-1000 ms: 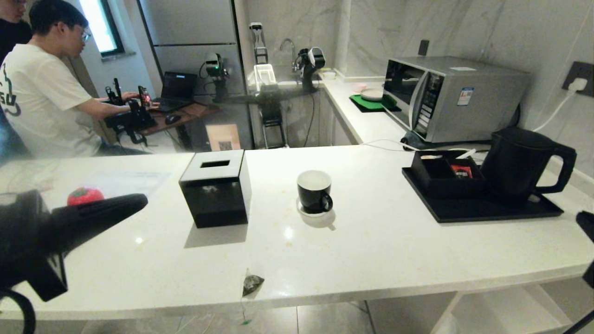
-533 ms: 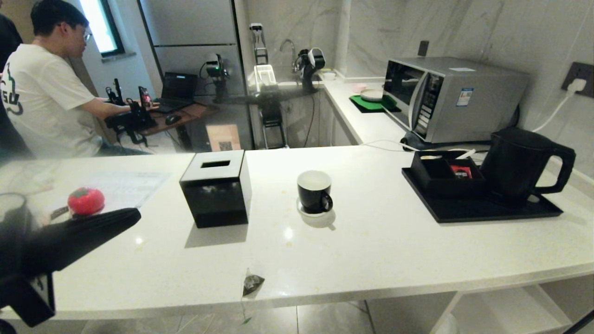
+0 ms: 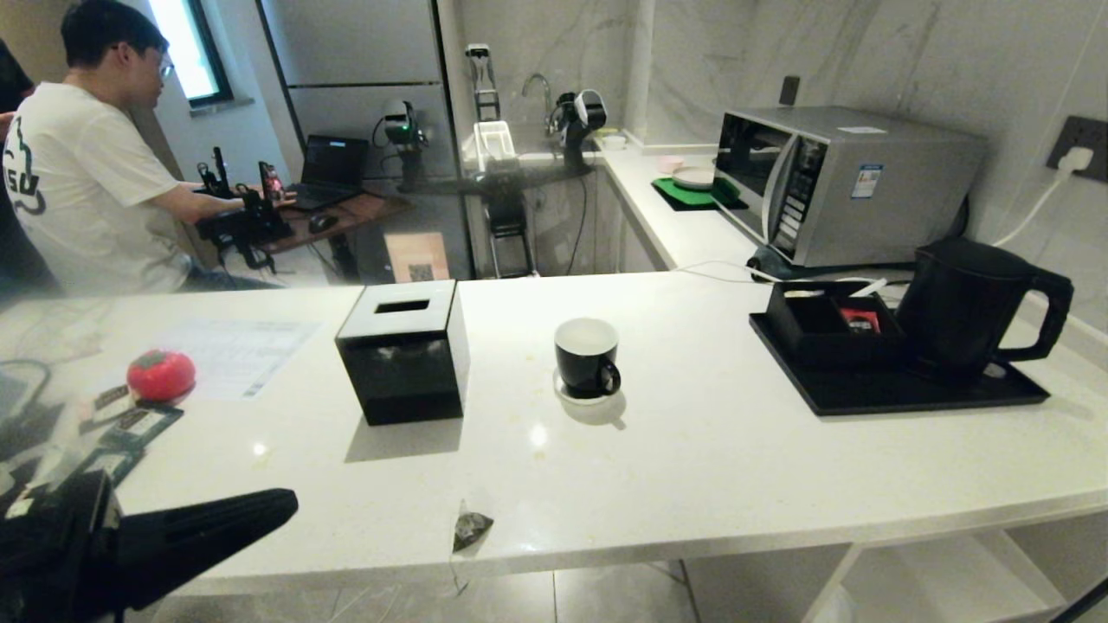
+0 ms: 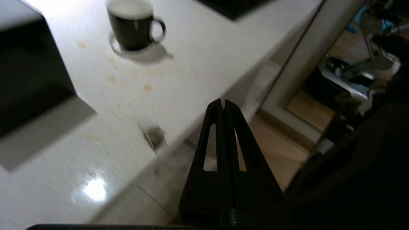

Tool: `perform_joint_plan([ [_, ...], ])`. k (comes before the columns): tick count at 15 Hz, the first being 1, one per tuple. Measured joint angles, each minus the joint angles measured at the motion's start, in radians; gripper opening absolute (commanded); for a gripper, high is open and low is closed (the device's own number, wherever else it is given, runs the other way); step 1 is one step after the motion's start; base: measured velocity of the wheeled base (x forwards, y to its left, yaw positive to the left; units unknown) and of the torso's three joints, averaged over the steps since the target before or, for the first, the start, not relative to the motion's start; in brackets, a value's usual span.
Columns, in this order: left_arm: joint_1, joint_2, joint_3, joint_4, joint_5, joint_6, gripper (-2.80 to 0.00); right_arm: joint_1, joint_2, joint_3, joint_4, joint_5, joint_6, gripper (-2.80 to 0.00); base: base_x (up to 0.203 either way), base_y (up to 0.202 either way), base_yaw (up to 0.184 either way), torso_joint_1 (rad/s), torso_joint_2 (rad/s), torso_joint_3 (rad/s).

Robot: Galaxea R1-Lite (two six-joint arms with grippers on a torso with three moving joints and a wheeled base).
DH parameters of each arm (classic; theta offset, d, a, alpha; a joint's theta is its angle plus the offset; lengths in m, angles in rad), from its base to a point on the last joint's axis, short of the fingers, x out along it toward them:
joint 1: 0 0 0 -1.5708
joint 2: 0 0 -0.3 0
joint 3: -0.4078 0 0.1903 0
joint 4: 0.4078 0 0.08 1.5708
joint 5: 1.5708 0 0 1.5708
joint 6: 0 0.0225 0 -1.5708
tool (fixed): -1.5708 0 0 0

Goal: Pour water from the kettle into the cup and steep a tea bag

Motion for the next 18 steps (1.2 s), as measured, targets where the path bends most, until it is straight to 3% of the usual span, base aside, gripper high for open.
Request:
perform_joint_plan([
  [5, -0.018, 0.047, 0.112, 0.003, 0.01, 0.043, -2.8, 0.0, -0.011, 0.001, 0.0, 0.0, 0.017, -2.8, 0.0, 0.0, 0.0, 0.0, 0.0, 0.0],
  [9, -0.018, 0.163, 0.133, 0.001, 0.015, 0.134, -2.8, 0.0, -0.012, 0.008, -0.005, -0.005, 0.117, -2.8, 0.0, 0.0, 0.0, 0.0, 0.0, 0.0],
  [13, -0.025, 0.329, 0.089, -0.005, 0.052, 0.209, -2.8, 0.0, -0.012, 0.01, -0.003, -0.005, 0.121, -2.8, 0.0, 0.0, 0.0, 0.0, 0.0, 0.0],
  [18, -0.097, 0.518, -0.038, -0.001, 0.153, 0.219, -2.8, 0.0, -0.012, 0.01, -0.001, -0.005, 0.121, -2.8, 0.0, 0.0, 0.0, 0.0, 0.0, 0.0],
])
